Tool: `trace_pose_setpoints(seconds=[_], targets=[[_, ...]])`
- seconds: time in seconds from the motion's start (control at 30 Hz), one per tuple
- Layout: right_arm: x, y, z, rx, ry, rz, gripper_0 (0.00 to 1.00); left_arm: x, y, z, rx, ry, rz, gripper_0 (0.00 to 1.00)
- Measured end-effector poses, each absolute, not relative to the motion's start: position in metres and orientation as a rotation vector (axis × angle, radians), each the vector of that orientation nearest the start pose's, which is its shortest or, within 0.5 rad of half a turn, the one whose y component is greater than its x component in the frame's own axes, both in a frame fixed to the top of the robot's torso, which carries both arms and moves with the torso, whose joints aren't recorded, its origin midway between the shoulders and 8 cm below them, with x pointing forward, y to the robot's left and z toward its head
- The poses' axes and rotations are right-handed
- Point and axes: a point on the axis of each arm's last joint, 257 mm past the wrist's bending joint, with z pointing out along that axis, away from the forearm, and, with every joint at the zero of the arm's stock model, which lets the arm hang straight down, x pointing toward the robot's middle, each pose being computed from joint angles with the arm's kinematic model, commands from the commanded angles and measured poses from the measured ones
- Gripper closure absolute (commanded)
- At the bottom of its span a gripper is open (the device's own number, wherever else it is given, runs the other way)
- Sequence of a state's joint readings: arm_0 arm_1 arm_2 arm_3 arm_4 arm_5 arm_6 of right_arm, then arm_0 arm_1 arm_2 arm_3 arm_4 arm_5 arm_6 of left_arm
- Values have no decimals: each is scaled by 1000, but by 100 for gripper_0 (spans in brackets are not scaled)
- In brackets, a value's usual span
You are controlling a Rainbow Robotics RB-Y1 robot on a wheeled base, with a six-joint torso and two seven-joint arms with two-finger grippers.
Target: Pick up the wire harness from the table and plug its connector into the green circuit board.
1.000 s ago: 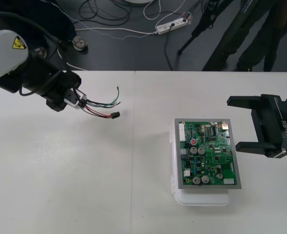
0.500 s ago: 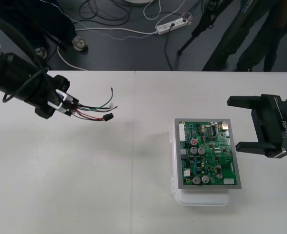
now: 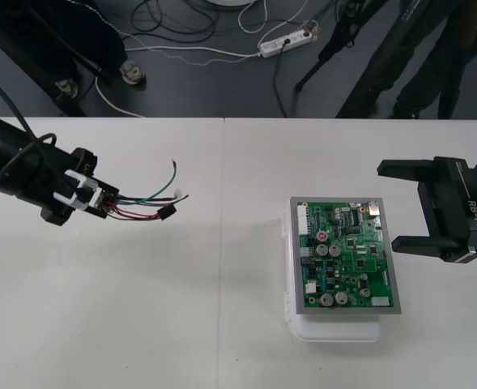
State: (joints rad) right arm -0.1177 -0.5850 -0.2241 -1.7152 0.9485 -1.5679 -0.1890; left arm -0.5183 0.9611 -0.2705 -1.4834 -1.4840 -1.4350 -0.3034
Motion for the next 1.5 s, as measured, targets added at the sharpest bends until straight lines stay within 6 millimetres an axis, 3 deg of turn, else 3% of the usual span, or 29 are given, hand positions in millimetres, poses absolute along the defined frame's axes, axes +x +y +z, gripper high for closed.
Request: trace_pose_setpoints(seconds=[0.17, 0.3, 0.5, 0.8, 1.17, 1.5], targets=[[323, -154, -66, -1212, 1087, 1061, 0, 416, 230, -200, 2124, 1199, -276, 100], [323, -154, -66, -1211, 1087, 1061, 0, 401, 223, -203, 2079, 1237, -340, 100], [323, -154, -66, -1211, 1087, 1061, 0, 383, 202, -200, 1979, 1310, -434, 100], [323, -154, -66, -1211, 1087, 1061, 0, 375, 176, -190, 1831, 1321, -481, 100], [323, -154, -66, -1211, 1088, 1061, 0, 339, 135, -191, 1710, 1398, -650, 100], [323, -154, -66, -1211, 1088, 1061, 0, 332, 100, -179, 1559, 1405, -791, 100]])
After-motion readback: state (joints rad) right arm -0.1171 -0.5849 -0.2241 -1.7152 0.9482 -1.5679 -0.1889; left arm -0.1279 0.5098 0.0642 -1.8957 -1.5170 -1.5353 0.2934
